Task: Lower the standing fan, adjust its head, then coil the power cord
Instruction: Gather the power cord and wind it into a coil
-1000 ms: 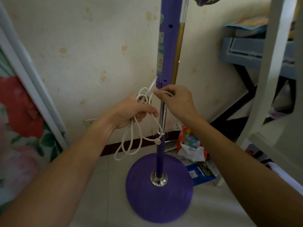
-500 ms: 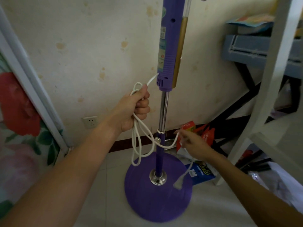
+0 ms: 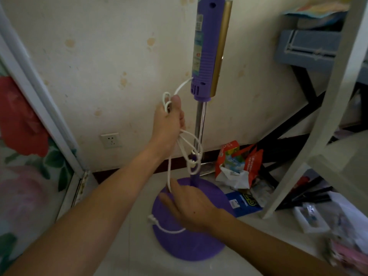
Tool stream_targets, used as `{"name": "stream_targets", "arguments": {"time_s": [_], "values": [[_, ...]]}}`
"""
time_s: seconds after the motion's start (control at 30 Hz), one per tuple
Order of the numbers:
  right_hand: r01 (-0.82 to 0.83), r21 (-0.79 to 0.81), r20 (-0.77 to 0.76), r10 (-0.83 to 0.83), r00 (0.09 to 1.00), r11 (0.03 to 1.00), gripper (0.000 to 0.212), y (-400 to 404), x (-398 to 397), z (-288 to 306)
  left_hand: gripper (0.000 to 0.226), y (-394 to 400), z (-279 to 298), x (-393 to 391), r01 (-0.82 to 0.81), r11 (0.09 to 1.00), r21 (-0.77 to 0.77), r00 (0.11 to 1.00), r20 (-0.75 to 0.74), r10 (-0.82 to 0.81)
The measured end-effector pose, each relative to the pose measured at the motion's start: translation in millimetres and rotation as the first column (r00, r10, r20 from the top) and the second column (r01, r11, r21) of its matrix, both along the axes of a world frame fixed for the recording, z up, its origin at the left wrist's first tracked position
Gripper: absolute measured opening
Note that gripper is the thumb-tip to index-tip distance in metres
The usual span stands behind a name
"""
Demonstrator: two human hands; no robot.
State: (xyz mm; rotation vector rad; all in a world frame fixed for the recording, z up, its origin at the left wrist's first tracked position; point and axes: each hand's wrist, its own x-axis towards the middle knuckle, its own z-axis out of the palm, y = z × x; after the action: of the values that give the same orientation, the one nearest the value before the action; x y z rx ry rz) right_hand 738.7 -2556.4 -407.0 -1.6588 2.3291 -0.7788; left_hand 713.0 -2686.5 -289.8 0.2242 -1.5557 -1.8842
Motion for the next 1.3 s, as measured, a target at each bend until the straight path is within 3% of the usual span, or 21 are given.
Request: {"name": "stream_targets", "arguments": {"time_s": [0.1,0.2,0.27,0.37,0.47,0.6,0.67,0.73,0.8,0.83,0.9,1.0,1.07,1.17,1.23,1.3], "values": [[-0.003,-0.052,-0.177,-0.006,0.984,0.999,0.025,27.8,-18.0,20.5,0.03,-28.4,-1.2,8.9,0.051,0.973,-0.223,0.994,0.103,-0.029],[-0.097,-0.433,-0.437,-0.114,0.892,0.896,0.026,39.1,-51.5,50.4,0.031,-36.8,-2.1,13.4,0.14,0.935,-0.325,0.981,0.175,-0.087],[-0.102,-0.615,-0.453,-0.244,0.858,0.782,0.032,29.1,-80.9,69.8,0.032,-34.4,-2.2,13.9,0.256,0.935,-0.244,0.962,0.16,-0.221],[0.184,-0.668,-0.129,-0.356,0.925,0.721,0.029,9.8,-116.1,78.3,0.033,-30.0,3.4,14.5,0.358,0.932,-0.062,0.932,0.076,-0.354],[0.398,-0.47,0.189,-0.35,0.917,0.788,0.042,-5.1,-120.1,42.1,0.036,-23.6,3.2,13.1,0.373,0.927,0.034,0.927,0.029,-0.374],[0.429,-0.459,0.352,-0.284,0.892,0.778,0.051,-24.5,-103.4,6.6,0.037,-14.8,-1.4,8.8,0.432,0.882,0.191,0.902,-0.064,-0.428],[0.404,-0.481,0.524,-0.114,0.844,0.778,0.042,-28.2,-102.1,5.5,0.038,-15.7,0.5,8.4,0.472,0.838,0.274,0.882,-0.13,-0.453],[0.392,-0.524,0.61,0.012,0.793,0.756,0.031,-29.5,-98.5,9.4,0.038,-11.0,4.1,7.2,0.475,0.799,0.369,0.88,-0.214,-0.424],[0.475,-0.51,0.691,0.013,0.723,0.717,0.034,-37.0,-88.8,10.4,0.036,2.5,6.5,2.1,0.425,0.779,0.462,0.903,-0.273,-0.331],[0.474,-0.482,0.661,-0.049,0.748,0.736,0.03,-40.9,-81.1,10.7,0.037,10.2,6.8,-1.0,0.374,0.785,0.494,0.924,-0.272,-0.269],[0.34,-0.403,0.408,-0.165,0.898,0.85,0.027,-43.2,-63.2,6.2,0.038,19.3,4.9,-5.9,0.242,0.854,0.461,0.966,-0.201,-0.166],[0.143,-0.191,0.104,-0.125,0.987,0.971,0.027,-22.5,-49.4,5.4,0.031,9.4,0.3,-4.9,0.05,0.988,0.149,0.997,-0.073,-0.039],[0.062,-0.089,-0.057,-0.067,0.996,0.994,0.026,-3.8,-45.2,12.8,0.028,-4.2,-1.5,-1.2,0.028,0.999,-0.042,0.999,-0.036,-0.03],[-0.047,-0.102,-0.048,0.042,0.998,0.994,0.027,10.3,-30.2,38.1,0.025,-16.8,-8.9,3.6,-0.009,0.952,-0.307,0.999,0.034,0.021],[-0.092,-0.176,-0.101,0.075,0.992,0.98,0.025,10.5,-25.9,60.7,0.026,-20.0,-16.8,4.2,0.039,0.929,-0.368,0.996,0.085,-0.009],[-0.087,-0.236,-0.254,0.025,0.967,0.968,0.027,9.0,-42.6,82.2,0.029,-27.1,-17.6,4.7,0.175,0.923,-0.344,0.98,0.149,-0.13]]}}
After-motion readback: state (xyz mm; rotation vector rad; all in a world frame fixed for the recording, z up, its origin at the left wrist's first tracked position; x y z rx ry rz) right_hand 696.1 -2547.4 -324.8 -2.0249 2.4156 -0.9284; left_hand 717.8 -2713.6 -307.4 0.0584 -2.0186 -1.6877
